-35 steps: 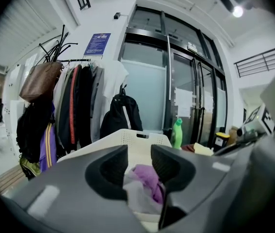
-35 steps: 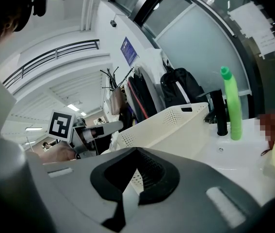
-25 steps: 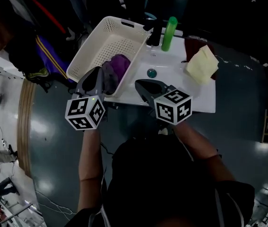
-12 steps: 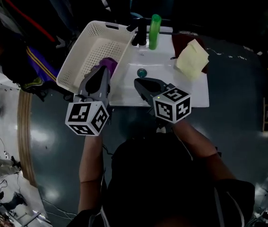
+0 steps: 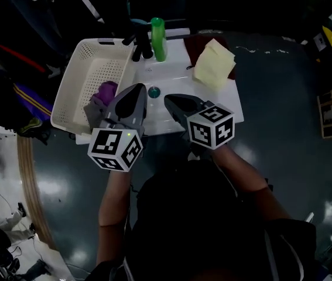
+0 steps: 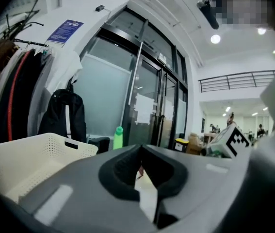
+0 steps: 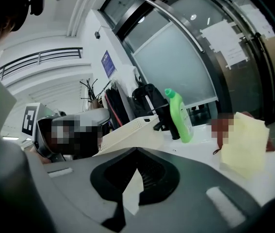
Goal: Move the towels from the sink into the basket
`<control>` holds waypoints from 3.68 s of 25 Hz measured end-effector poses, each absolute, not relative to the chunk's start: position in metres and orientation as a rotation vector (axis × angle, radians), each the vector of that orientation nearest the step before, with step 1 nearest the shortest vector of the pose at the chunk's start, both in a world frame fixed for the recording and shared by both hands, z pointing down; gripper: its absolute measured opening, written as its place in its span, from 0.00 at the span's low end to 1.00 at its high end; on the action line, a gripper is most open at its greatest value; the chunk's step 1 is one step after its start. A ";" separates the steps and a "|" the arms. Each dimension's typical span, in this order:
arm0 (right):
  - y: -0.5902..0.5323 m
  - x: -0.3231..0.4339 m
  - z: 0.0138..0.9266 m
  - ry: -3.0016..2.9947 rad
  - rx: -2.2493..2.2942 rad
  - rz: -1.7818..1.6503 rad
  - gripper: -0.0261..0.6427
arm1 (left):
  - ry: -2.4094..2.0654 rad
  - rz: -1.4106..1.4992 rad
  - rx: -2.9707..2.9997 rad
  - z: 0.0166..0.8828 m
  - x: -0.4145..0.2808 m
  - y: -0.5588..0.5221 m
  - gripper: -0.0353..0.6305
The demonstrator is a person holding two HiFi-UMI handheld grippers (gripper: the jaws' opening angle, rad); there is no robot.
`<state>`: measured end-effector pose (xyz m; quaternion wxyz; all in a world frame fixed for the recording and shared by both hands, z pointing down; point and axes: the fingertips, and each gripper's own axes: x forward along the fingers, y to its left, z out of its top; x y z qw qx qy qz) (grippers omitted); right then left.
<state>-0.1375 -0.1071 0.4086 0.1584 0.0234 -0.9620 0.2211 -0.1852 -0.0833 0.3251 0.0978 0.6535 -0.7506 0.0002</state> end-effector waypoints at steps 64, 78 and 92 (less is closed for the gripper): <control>-0.345 -0.036 0.560 -2.362 0.521 0.219 0.34 | -1.882 0.057 1.859 0.498 -0.103 -0.257 0.07; -0.347 -0.039 0.572 -2.282 0.467 0.109 0.23 | -1.897 0.034 1.802 0.503 -0.112 -0.257 0.07; -0.354 -0.031 0.550 -2.380 0.529 0.136 0.05 | -1.935 0.032 1.755 0.501 -0.112 -0.244 0.07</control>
